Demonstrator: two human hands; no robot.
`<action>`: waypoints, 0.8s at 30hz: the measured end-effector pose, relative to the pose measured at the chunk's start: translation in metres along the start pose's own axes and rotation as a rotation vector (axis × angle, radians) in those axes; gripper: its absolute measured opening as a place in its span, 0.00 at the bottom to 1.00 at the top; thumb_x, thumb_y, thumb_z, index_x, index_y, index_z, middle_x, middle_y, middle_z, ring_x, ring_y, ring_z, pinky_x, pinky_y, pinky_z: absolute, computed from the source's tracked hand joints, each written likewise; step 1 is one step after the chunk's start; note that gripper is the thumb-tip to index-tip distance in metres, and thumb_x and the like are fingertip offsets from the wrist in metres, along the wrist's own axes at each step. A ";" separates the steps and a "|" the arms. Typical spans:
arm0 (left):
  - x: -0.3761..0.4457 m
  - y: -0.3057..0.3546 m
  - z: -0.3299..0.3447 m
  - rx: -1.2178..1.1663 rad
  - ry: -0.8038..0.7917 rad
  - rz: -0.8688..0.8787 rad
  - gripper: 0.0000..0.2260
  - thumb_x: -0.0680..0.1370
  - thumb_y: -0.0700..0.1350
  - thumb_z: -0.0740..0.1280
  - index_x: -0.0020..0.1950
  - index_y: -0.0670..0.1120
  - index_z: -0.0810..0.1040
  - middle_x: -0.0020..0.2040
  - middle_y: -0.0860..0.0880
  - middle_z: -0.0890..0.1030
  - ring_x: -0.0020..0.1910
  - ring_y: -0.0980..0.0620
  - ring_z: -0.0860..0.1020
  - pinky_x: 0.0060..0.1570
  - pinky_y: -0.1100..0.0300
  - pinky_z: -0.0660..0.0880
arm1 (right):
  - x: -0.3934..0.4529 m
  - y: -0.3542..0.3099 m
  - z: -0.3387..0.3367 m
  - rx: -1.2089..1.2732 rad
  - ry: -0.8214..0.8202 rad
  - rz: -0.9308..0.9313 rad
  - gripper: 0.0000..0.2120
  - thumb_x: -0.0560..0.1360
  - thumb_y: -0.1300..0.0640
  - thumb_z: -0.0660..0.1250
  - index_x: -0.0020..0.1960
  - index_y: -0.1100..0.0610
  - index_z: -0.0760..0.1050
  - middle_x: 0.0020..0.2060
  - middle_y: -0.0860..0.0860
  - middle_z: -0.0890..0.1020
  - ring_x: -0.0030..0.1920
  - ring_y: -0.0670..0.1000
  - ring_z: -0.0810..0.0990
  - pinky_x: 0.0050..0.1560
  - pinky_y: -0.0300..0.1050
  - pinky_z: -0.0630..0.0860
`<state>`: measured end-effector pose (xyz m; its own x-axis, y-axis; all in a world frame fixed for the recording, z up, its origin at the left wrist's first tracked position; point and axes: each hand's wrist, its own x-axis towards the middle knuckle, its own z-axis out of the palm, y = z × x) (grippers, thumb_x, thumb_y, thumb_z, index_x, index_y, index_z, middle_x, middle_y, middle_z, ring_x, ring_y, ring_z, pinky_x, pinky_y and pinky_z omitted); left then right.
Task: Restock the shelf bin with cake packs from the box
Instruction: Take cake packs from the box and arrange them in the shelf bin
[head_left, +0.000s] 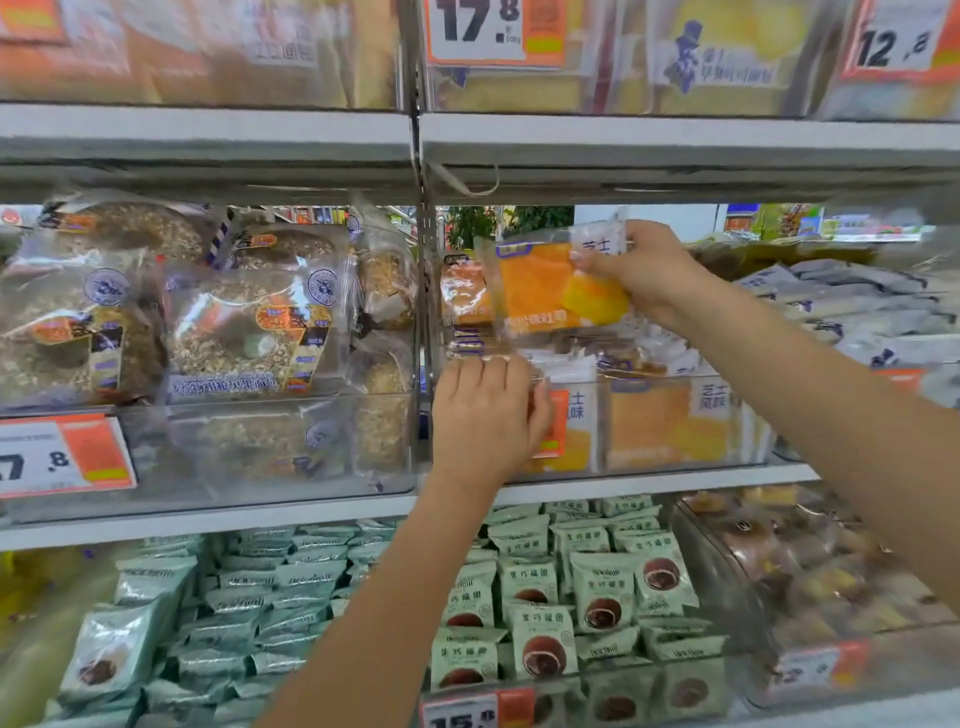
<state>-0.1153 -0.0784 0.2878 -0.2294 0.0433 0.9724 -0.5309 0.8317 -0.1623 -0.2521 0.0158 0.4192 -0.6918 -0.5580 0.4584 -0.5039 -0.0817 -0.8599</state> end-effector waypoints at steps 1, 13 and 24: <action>-0.001 0.001 0.001 0.005 0.018 0.000 0.19 0.80 0.49 0.52 0.40 0.43 0.78 0.33 0.46 0.77 0.33 0.45 0.75 0.41 0.54 0.67 | 0.013 0.001 0.009 0.010 -0.005 0.012 0.17 0.71 0.59 0.73 0.59 0.60 0.76 0.51 0.54 0.81 0.53 0.53 0.80 0.58 0.50 0.77; -0.007 0.002 0.010 0.034 0.106 0.021 0.16 0.79 0.49 0.54 0.38 0.45 0.76 0.32 0.47 0.75 0.33 0.46 0.73 0.41 0.55 0.65 | 0.091 0.050 0.090 -0.330 -0.020 -0.002 0.30 0.74 0.51 0.70 0.70 0.62 0.64 0.67 0.57 0.72 0.66 0.57 0.71 0.62 0.47 0.70; -0.005 0.002 0.008 0.045 0.049 0.017 0.17 0.79 0.49 0.53 0.39 0.45 0.77 0.33 0.48 0.76 0.33 0.46 0.74 0.42 0.55 0.65 | 0.094 0.060 0.088 -0.444 -0.016 0.081 0.41 0.70 0.42 0.70 0.71 0.61 0.54 0.67 0.59 0.70 0.66 0.60 0.71 0.65 0.57 0.71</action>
<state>-0.1217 -0.0813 0.2812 -0.1990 0.0851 0.9763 -0.5639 0.8048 -0.1851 -0.3017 -0.1140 0.3905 -0.7316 -0.5611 0.3872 -0.6241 0.3226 -0.7116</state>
